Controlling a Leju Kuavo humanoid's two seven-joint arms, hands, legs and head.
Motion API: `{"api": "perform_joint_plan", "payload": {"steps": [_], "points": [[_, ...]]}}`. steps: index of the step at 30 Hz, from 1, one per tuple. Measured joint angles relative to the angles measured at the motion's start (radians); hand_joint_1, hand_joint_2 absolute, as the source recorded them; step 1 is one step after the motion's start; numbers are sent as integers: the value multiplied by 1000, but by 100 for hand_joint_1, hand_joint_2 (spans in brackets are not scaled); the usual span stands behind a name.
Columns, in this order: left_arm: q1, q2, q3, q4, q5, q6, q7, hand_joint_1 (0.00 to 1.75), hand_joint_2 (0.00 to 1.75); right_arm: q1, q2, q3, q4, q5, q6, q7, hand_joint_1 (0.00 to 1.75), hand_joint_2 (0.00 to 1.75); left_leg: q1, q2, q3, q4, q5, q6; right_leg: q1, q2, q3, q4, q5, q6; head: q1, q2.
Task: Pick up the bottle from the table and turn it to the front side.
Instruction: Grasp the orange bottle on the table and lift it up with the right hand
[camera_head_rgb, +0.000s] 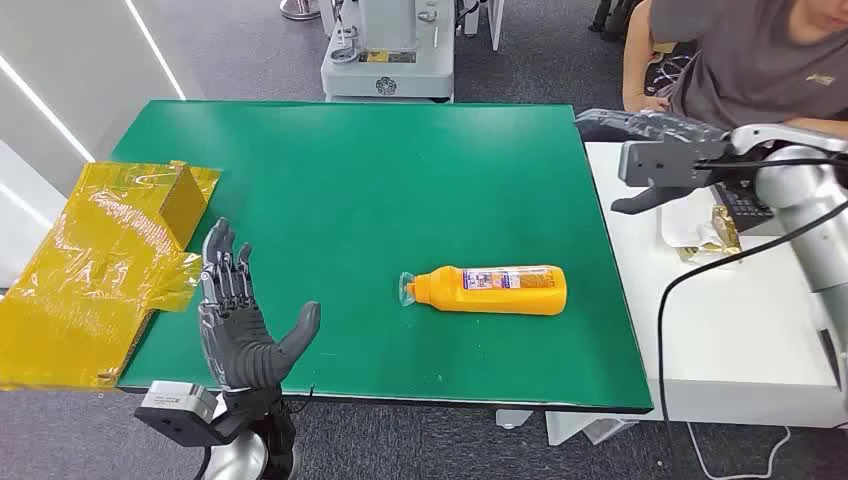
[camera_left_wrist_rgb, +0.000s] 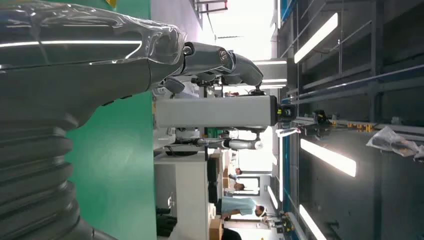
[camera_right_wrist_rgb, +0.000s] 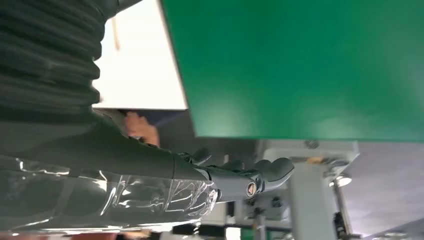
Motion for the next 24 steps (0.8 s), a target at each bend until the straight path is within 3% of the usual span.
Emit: {"api": "perform_joint_plan", "payload": {"steps": [9,24], "points": [[1,5,0,0,4,9,0,0,175,52,161,157,325,2,-191,-105,0,175,0,-3,0,0,1,0,0,-3,0,0,0,0,0,0],[5,15,0,0,3,19,0,0,175,137,229,224,514,6,-283,-134,0,175,0,-3,-1,0,0,0,0,-3,0,-1,0,0,0,0]]}}
